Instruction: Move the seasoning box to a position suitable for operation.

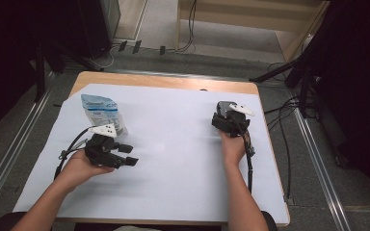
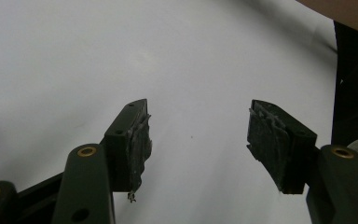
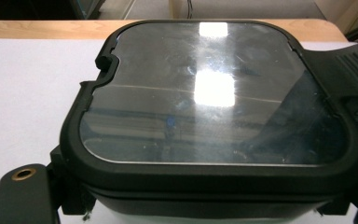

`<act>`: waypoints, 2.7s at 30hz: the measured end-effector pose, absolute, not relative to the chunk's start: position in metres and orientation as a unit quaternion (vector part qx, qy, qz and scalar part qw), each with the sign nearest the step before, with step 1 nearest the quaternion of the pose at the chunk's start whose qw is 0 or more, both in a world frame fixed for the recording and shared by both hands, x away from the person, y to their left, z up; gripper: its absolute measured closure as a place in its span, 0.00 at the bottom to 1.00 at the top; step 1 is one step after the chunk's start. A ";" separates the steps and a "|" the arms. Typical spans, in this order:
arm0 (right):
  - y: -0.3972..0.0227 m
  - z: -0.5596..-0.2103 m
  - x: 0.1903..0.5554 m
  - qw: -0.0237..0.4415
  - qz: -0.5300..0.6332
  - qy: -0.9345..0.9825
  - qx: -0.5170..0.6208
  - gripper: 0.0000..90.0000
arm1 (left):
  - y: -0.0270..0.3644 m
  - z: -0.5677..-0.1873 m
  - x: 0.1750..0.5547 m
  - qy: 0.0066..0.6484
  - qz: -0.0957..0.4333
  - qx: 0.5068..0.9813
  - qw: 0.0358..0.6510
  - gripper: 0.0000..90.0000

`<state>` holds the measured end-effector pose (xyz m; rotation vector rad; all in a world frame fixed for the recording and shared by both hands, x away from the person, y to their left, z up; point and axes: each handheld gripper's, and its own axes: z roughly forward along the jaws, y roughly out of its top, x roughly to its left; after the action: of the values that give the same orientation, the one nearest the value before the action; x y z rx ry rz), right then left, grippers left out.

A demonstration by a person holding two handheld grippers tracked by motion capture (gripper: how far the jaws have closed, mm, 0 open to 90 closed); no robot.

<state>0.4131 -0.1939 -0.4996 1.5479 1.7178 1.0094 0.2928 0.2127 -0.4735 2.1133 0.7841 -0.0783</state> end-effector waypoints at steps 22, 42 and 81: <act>-0.177 -0.481 0.382 0.270 0.408 0.688 0.536 0.18 | 0.203 -0.472 0.308 0.317 -0.033 0.841 0.437 0.41; -0.164 -0.468 0.331 0.237 0.422 0.733 0.478 0.18 | 0.194 -0.472 0.321 0.308 -0.042 0.845 0.435 0.42; -0.076 -0.504 0.322 0.154 0.454 0.801 0.360 0.18 | 0.202 -0.476 0.323 0.321 -0.037 0.851 0.415 0.42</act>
<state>0.3223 -0.0757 -0.5037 1.0309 2.2949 1.3013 0.3233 0.2017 -0.4755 2.1374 0.8060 -0.0926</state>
